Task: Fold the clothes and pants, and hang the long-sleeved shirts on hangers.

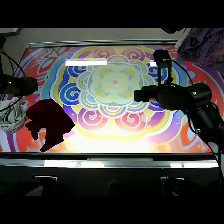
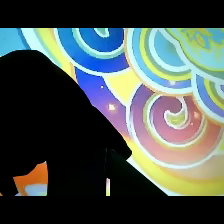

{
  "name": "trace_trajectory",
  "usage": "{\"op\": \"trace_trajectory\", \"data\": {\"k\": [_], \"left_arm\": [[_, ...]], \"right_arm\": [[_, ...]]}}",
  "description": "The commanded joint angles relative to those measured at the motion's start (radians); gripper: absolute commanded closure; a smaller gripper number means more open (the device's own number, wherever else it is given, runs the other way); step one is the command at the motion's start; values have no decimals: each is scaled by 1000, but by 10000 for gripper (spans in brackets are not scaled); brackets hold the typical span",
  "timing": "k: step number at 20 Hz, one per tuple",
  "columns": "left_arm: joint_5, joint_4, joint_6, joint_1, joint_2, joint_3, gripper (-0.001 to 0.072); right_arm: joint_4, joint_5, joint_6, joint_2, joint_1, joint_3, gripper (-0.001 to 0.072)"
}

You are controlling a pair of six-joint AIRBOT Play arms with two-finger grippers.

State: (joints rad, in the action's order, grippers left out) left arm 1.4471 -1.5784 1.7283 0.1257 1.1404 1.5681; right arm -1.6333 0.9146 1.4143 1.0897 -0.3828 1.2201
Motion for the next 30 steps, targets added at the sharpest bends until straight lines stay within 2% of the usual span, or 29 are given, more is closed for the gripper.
{"op": "trace_trajectory", "data": {"k": [1, 23, 24, 26, 28, 30], "left_arm": [[0, 0, 0, 0, -1, 0, 687], [-1, 0, 0, 0, 0, 0, 687], [1, 0, 3, 0, 0, 0, 642], [27, -31, 124, -2, 10, -3, -13], [37, -124, 93, -25, 35, -39, -13], [-36, -136, 98, -93, 63, -144, -13]], "right_arm": [[0, 0, 0, -1, -1, 1, 681], [-3, 0, 0, -1, -1, 1, 681], [-3, 0, 0, -1, -1, 1, 681], [-3, 0, 0, -1, -1, 1, 681], [-3, 0, 0, -1, -1, 1, 681], [-3, 0, 0, -1, -1, 1, 681]]}}
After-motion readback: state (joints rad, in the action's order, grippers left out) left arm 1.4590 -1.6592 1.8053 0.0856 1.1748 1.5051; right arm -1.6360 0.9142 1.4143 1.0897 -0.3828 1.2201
